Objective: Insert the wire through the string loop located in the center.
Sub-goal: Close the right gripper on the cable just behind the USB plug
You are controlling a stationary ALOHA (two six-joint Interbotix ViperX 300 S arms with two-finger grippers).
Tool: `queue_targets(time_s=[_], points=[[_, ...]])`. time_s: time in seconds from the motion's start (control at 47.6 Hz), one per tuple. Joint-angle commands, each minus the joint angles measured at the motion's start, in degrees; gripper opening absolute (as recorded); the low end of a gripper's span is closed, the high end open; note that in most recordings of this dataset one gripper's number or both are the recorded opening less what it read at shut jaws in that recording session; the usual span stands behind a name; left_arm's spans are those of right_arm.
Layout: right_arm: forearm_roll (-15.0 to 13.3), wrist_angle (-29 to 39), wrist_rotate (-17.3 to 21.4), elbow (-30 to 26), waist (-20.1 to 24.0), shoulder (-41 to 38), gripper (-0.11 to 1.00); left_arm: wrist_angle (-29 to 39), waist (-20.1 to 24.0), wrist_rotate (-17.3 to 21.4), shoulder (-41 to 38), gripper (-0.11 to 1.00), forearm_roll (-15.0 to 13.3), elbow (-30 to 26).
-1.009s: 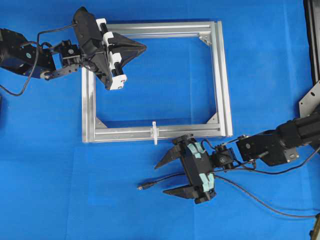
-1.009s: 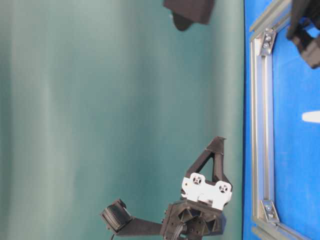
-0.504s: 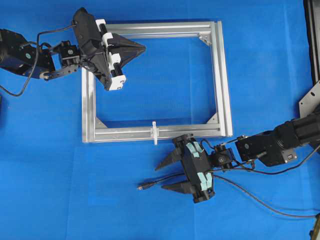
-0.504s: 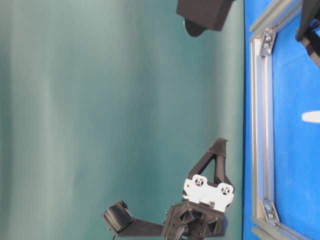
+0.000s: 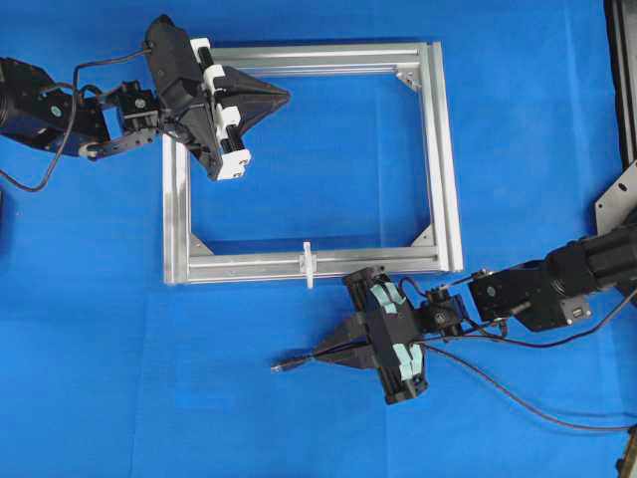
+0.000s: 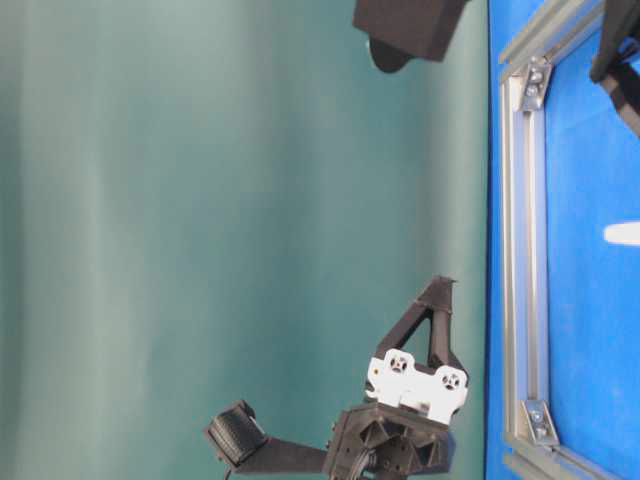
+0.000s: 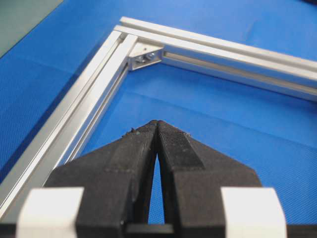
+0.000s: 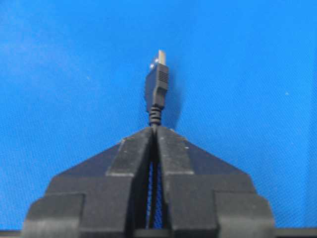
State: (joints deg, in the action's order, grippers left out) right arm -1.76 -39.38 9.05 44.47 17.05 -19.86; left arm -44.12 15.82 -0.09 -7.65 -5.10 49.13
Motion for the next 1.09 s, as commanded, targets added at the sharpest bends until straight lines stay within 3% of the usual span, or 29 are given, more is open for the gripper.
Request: queue_targets(time_s=[0.0, 0.273, 0.756, 1.072], points=[[0.00, -0.26, -0.09, -0.79, 0.18, 0.97, -0.02, -0.26, -0.09, 0.09, 1.67, 0.00, 0.09, -0.44], [0.00, 1.32, 0.00, -0.79, 0.18, 2.81, -0.02, -0.18, -0.09, 0.09, 1.67, 0.00, 0.09, -0.44], [-0.35, 14.50, -2.11, -1.41, 0.18, 15.91, -0.02, -0.18, -0.09, 0.09, 1.67, 0.00, 0.18, -0.44], [-0.35, 17.14, -2.11, -1.76, 0.35, 17.23, -0.02, -0.18, -0.09, 0.09, 1.67, 0.00, 0.18, -0.44]])
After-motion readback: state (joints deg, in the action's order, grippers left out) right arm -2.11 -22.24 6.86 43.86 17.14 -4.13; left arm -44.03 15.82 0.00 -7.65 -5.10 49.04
